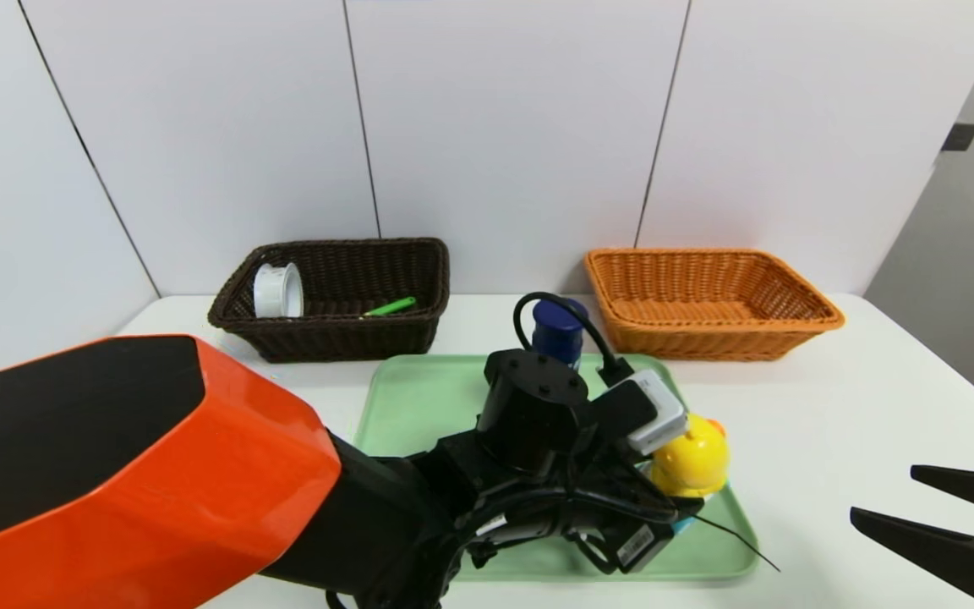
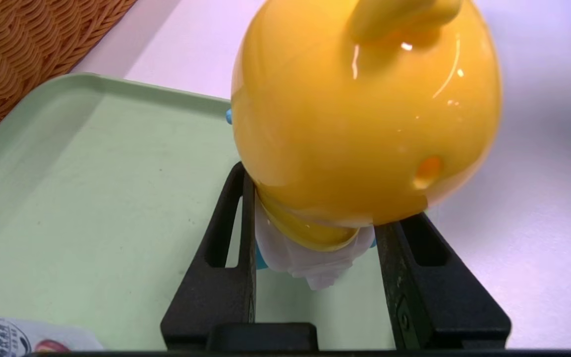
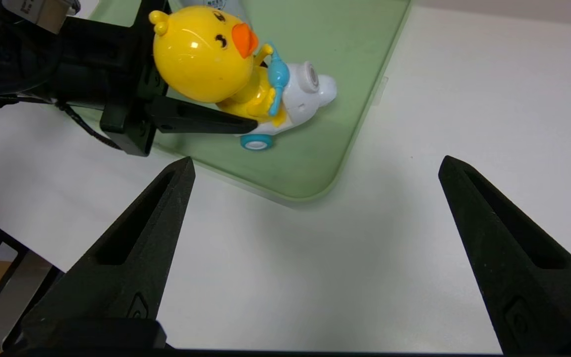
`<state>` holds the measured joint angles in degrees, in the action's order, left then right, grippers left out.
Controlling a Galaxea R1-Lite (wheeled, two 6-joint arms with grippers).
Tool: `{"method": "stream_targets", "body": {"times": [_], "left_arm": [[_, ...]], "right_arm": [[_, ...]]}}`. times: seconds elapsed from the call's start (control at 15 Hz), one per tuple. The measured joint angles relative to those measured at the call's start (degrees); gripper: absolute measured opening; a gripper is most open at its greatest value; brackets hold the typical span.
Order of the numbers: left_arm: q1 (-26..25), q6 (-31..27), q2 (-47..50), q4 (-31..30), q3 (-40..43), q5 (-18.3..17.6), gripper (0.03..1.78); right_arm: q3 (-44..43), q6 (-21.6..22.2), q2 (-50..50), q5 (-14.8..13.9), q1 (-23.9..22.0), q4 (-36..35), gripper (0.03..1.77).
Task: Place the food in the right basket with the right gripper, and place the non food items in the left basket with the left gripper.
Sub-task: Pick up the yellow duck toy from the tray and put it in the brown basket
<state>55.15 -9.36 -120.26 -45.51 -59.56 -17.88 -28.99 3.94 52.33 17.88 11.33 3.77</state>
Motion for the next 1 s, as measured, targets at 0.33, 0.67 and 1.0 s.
{"method": "stream_targets", "body": {"times": [0.33,0.67,1.0], "left_arm": [[0.79,2.10,4.77,0.28,3.95,-0.02,0.70],[0.83,4.63,11.65,1.63,9.24,-0.06,0.70],[-0.28,5.81,21.99,8.25,13.04,0.22,0.70]], "right_arm": [[-0.09,0.02,-0.07,-0.06,-0.06,0.00,1.70],[-0.02,1.76,-0.27,-0.20,-0.11,-0.05,1.70],[0.09,1.84,-0.63,-0.22,-0.44,0.00,1.70]]}}
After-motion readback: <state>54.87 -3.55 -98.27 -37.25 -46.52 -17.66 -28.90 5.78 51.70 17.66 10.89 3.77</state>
